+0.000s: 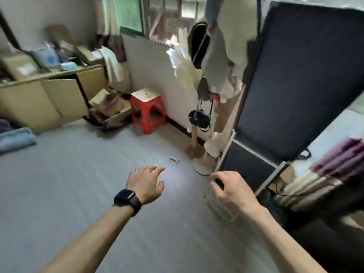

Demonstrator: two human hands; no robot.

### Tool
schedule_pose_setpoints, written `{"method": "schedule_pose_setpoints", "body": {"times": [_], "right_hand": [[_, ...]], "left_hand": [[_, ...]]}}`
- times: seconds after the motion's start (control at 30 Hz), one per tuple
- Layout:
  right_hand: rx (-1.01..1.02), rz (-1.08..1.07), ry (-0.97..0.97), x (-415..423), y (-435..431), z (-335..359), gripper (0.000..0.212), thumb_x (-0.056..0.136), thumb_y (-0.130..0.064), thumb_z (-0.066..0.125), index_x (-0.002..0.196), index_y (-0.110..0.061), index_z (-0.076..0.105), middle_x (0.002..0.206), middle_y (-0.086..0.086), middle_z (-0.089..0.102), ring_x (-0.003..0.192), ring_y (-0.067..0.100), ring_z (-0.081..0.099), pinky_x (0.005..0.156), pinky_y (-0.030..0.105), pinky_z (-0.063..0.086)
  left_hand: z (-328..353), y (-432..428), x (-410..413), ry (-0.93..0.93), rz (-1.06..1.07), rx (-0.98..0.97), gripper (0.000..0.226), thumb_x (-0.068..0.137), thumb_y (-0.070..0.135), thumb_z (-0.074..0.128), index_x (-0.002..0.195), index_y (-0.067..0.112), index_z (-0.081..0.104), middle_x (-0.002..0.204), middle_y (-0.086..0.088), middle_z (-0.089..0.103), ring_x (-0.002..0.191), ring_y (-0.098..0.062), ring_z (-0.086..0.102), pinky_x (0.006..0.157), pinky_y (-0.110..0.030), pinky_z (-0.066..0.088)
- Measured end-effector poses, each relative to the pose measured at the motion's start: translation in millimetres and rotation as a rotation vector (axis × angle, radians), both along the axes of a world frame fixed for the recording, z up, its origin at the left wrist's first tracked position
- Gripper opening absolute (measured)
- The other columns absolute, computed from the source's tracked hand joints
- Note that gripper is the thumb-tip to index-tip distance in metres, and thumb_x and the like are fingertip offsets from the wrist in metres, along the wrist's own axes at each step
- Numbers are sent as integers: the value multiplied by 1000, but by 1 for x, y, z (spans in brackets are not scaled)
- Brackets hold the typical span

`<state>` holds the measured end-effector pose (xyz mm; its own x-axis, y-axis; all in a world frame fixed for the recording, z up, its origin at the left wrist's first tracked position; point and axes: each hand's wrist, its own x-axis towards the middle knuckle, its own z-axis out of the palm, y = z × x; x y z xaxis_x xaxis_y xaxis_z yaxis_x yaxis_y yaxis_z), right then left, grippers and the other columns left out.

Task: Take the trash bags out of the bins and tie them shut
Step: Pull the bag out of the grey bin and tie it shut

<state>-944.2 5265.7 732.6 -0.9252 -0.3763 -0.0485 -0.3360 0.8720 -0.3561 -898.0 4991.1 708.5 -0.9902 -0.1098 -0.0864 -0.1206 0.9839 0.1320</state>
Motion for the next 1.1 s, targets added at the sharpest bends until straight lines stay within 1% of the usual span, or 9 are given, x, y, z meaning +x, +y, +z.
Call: {"method": "schedule_pose_setpoints", "body": {"times": [0.1, 0.17, 0.3, 0.4, 0.53, 0.67, 0.77, 0.93, 1.1], "right_hand": [[-4, 171, 28, -33, -118, 8, 33, 93, -43, 52, 122, -32, 65, 127, -10, 65, 125, 18, 52, 104, 39, 46], [-21, 285, 45, -51, -197, 15, 32, 94, -43, 52, 123, -34, 63, 129, -12, 63, 127, 17, 49, 105, 37, 44], [-37, 473, 54, -83, -320, 21, 32, 97, -42, 51, 126, -34, 60, 133, -13, 60, 131, 17, 43, 105, 37, 42], [-50, 577, 72, -106, -393, 24, 31, 98, -43, 49, 126, -35, 59, 133, -13, 60, 132, 17, 43, 104, 36, 43], [-57, 722, 84, -143, -496, 24, 32, 100, -44, 46, 127, -34, 59, 134, -12, 60, 129, 19, 46, 101, 35, 45], [-87, 862, 99, -181, -611, 27, 35, 100, -45, 45, 131, -35, 56, 138, -10, 57, 131, 20, 46, 104, 34, 42], [-119, 1025, 104, -202, -705, 35, 39, 100, -45, 47, 136, -34, 53, 141, -8, 56, 131, 22, 47, 106, 35, 41], [-144, 1254, 81, -208, -842, 46, 41, 99, -45, 49, 138, -35, 51, 142, -5, 53, 131, 23, 48, 107, 36, 40], [-193, 1424, 89, -183, -966, 54, 40, 98, -42, 51, 136, -33, 54, 140, -4, 54, 130, 23, 49, 107, 35, 41]], "left_hand": [[7, -111, 11, 13, 182, -31, 57, 92, 46, 40, 147, 35, 34, 147, 8, 48, 132, -18, 45, 104, -40, 33], [11, -182, 21, 34, 316, -38, 59, 91, 45, 40, 148, 35, 32, 148, 8, 47, 134, -18, 43, 106, -42, 29], [17, -285, 37, 55, 522, -24, 60, 90, 44, 43, 148, 36, 31, 150, 8, 44, 137, -17, 39, 112, -45, 25], [18, -342, 44, 79, 638, -18, 60, 89, 46, 42, 148, 38, 33, 149, 10, 44, 137, -16, 39, 113, -46, 25], [19, -413, 50, 94, 784, -27, 60, 88, 48, 43, 147, 38, 35, 149, 10, 44, 137, -16, 40, 111, -42, 28], [25, -484, 54, 122, 950, -25, 59, 89, 47, 46, 147, 37, 37, 149, 9, 44, 137, -18, 41, 109, -42, 32], [35, -540, 60, 172, 1128, -46, 65, 81, 50, 39, 144, 35, 44, 146, 8, 49, 131, -21, 48, 105, -40, 37], [53, -609, 80, 243, 1367, -71, 65, 77, 48, 42, 140, 31, 50, 140, 4, 56, 127, -23, 53, 104, -41, 41], [62, -677, 111, 295, 1509, -104, 65, 78, 47, 42, 140, 29, 51, 142, 4, 55, 129, -23, 52, 103, -40, 43]]}}
